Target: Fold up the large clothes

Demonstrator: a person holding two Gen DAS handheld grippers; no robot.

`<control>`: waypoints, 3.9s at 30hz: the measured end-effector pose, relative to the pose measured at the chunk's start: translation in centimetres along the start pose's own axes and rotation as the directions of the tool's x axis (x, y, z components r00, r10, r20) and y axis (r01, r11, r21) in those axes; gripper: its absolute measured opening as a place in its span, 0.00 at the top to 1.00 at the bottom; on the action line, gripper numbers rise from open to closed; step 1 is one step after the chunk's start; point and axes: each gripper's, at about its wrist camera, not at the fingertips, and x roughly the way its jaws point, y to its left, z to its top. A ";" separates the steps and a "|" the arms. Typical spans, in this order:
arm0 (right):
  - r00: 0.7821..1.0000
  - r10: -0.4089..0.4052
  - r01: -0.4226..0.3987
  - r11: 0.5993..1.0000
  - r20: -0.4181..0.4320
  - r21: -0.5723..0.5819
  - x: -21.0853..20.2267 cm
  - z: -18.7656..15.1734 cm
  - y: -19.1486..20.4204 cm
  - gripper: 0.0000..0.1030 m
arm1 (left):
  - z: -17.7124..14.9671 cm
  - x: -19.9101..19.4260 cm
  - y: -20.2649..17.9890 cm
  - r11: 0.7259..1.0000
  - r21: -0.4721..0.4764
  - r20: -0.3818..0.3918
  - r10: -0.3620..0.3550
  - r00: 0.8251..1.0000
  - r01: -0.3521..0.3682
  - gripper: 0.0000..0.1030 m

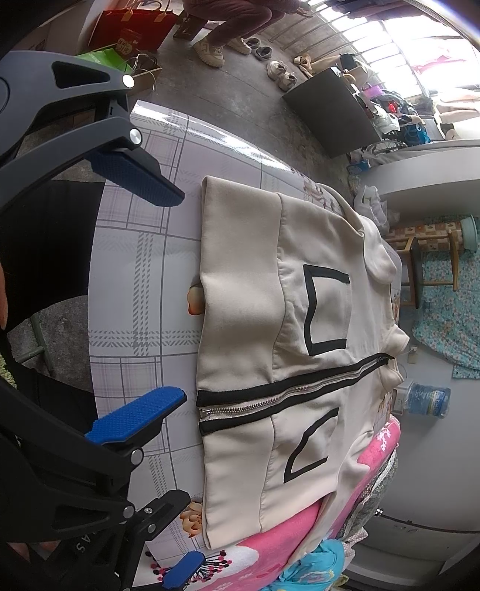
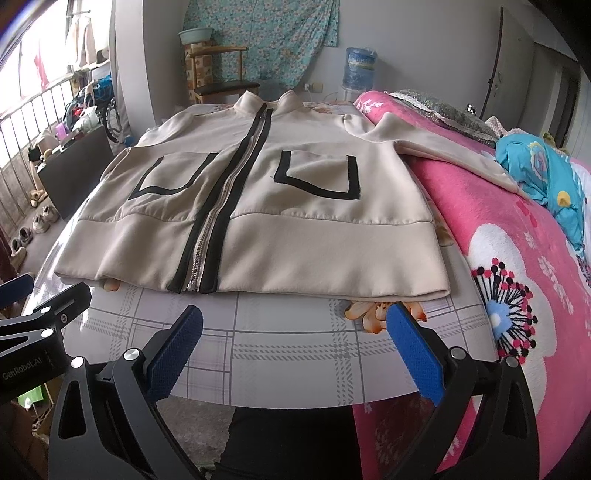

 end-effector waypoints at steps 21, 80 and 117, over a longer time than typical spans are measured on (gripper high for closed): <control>1.000 -0.001 0.001 1.000 -0.002 -0.003 -0.1 0.2 0.0 0.06 | 0.1 0.4 0.1 1.000 0.001 -0.001 0.003 1.000 -0.003 0.08; 0.998 -0.056 0.056 0.993 0.002 0.102 6.1 2.7 -8.2 0.06 | 2.5 4.8 5.0 0.990 -0.084 0.092 -0.103 0.990 0.111 0.08; 1.000 0.013 -0.016 0.991 0.020 0.132 5.6 2.3 -13.8 0.94 | 2.4 4.3 6.9 0.987 0.050 0.109 0.149 0.983 -0.155 0.96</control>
